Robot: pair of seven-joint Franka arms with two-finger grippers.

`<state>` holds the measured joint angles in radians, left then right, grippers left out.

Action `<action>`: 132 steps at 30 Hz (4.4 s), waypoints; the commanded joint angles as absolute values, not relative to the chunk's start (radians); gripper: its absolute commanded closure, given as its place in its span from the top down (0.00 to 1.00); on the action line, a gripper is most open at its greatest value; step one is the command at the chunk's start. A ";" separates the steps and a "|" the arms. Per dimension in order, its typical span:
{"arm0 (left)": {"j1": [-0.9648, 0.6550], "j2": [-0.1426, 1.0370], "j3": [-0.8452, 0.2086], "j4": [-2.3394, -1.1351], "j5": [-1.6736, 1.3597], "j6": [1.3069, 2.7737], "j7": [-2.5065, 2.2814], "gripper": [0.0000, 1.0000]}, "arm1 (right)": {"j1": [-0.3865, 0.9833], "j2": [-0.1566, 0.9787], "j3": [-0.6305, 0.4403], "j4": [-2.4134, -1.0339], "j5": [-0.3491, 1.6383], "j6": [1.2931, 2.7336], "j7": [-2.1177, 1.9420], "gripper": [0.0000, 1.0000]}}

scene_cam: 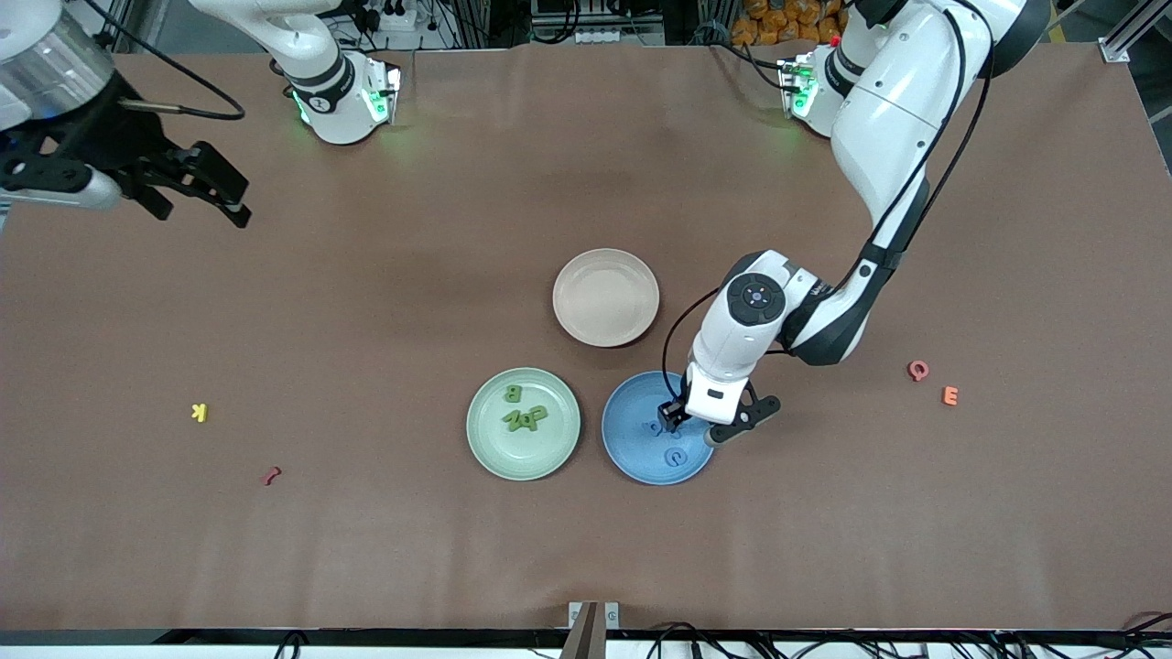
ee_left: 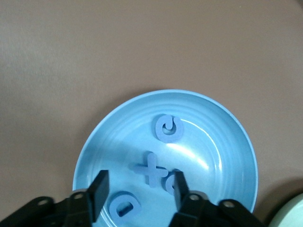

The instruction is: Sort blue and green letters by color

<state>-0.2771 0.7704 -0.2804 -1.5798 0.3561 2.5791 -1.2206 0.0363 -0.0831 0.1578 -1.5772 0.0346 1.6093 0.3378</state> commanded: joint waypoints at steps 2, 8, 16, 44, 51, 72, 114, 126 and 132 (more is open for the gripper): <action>-0.261 0.756 -0.267 -1.575 0.407 2.576 -1.161 1.00 | 0.002 -0.083 0.127 -1.551 0.025 1.560 0.207 1.00; -0.175 0.693 -0.275 -1.643 0.410 2.528 -1.030 1.00 | 0.006 -0.080 0.081 -1.551 0.023 1.554 0.143 1.00; -0.092 0.597 -0.291 -1.703 0.394 2.438 -0.876 1.00 | 0.031 -0.071 0.031 -1.554 0.018 1.503 0.028 1.00; 0.057 -0.021 -0.247 -2.119 0.006 2.211 -0.279 1.00 | 0.120 0.001 -0.021 -1.545 -0.026 1.511 -0.008 1.00; 0.052 -0.029 -0.235 -1.956 -0.006 2.037 -0.281 1.00 | 0.117 0.018 -0.020 -1.531 -0.026 1.511 -0.008 1.00; -0.048 -0.109 -0.143 -1.750 -0.037 1.770 -0.086 1.00 | 0.120 0.023 -0.021 -1.542 -0.025 1.534 -0.018 1.00; -0.049 -0.092 -0.110 -1.672 -0.055 1.723 -0.091 1.00 | 0.117 0.020 -0.020 -1.539 -0.025 1.525 -0.017 1.00; -0.052 -0.092 -0.100 -1.649 -0.061 1.680 -0.089 1.00 | 0.118 0.020 -0.020 -1.540 -0.025 1.523 -0.017 1.00; -0.054 -0.086 -0.057 -1.603 -0.055 1.626 -0.089 1.00 | 0.121 0.020 -0.020 -1.542 -0.025 1.517 -0.018 1.00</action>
<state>-0.0436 -0.1002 -0.0948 -1.6650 -0.0345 1.6956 -0.1136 0.1119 0.0120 -0.0136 -1.5583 -0.0198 1.5331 -0.0081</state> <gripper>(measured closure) 0.000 0.000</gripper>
